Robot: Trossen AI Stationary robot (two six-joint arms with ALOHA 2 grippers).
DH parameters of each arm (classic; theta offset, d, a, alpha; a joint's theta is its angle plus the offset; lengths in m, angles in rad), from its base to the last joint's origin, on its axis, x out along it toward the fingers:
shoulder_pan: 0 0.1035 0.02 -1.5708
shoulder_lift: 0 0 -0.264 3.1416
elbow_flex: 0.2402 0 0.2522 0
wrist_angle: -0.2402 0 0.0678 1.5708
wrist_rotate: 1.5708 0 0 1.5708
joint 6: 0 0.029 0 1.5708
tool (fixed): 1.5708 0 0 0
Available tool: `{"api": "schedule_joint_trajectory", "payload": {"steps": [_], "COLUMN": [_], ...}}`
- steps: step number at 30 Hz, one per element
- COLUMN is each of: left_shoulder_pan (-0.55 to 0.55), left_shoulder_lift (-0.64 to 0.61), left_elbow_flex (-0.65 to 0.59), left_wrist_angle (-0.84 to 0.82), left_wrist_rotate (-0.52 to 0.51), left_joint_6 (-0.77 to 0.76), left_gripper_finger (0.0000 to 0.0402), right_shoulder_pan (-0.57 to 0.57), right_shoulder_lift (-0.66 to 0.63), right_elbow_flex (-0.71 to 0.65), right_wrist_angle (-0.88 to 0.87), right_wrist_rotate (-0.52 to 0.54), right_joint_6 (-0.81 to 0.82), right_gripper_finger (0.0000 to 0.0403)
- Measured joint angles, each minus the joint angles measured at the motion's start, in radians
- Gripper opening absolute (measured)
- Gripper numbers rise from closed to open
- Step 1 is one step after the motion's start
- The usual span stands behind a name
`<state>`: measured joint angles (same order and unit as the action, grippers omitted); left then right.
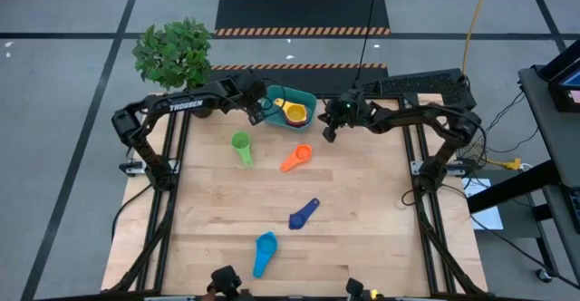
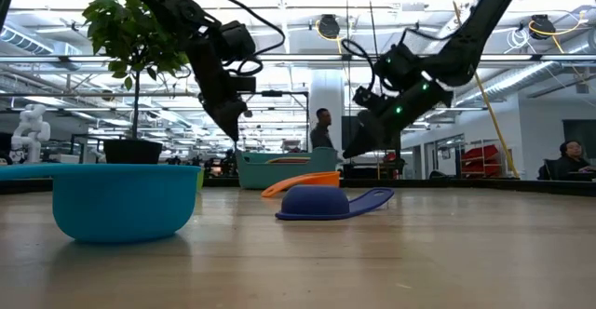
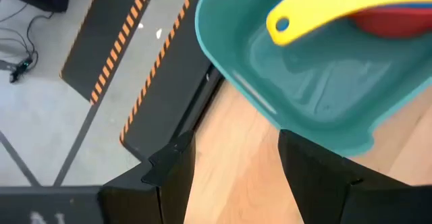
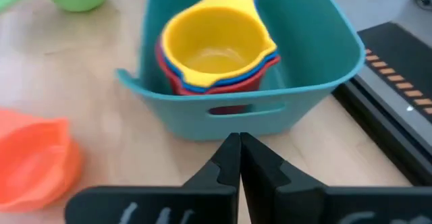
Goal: Nest measuring cups in basket
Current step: Adjust the blue bin on the table
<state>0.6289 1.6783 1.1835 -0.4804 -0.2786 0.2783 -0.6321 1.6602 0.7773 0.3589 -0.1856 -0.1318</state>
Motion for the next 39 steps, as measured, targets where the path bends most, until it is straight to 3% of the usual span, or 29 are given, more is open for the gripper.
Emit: {"api": "schedule_joint_trajectory", "payload": {"steps": [9, 17, 27, 36, 39], "left_shoulder_pan": [0.021, 0.067, 0.148, 0.121, 0.1], "left_shoulder_lift": [0.0, 0.0, 0.008, 0.018, 0.018], "left_elbow_flex": [-0.012, -0.077, -0.169, -0.177, -0.177], "left_wrist_angle": [-0.049, -0.045, 0.181, 0.226, 0.227], "left_wrist_rotate": [-0.105, -0.113, -0.115, 0.068, 0.08], "left_joint_6": [-0.02, -0.019, 0.008, 0.031, 0.052], "left_gripper_finger": [0.0216, 0.0216, 0.0216, 0.0216, 0.0216], "right_shoulder_pan": [0.11, 0.144, 0.198, 0.248, 0.26], "right_shoulder_lift": [-0.102, -0.102, -0.102, -0.102, -0.102], "right_elbow_flex": [0.0, 0.0, -0.001, -0.001, -0.001], "right_wrist_angle": [-0.079, -0.091, -0.091, -0.097, -0.099], "right_wrist_rotate": [0.001, 0.002, 0.002, 0.006, 0.006], "right_joint_6": [-0.012, -0.017, 0.015, 0.019, 0.028], "right_gripper_finger": [0.0001, 0.0001, 0.0001, 0.0001, 0.0001]}}
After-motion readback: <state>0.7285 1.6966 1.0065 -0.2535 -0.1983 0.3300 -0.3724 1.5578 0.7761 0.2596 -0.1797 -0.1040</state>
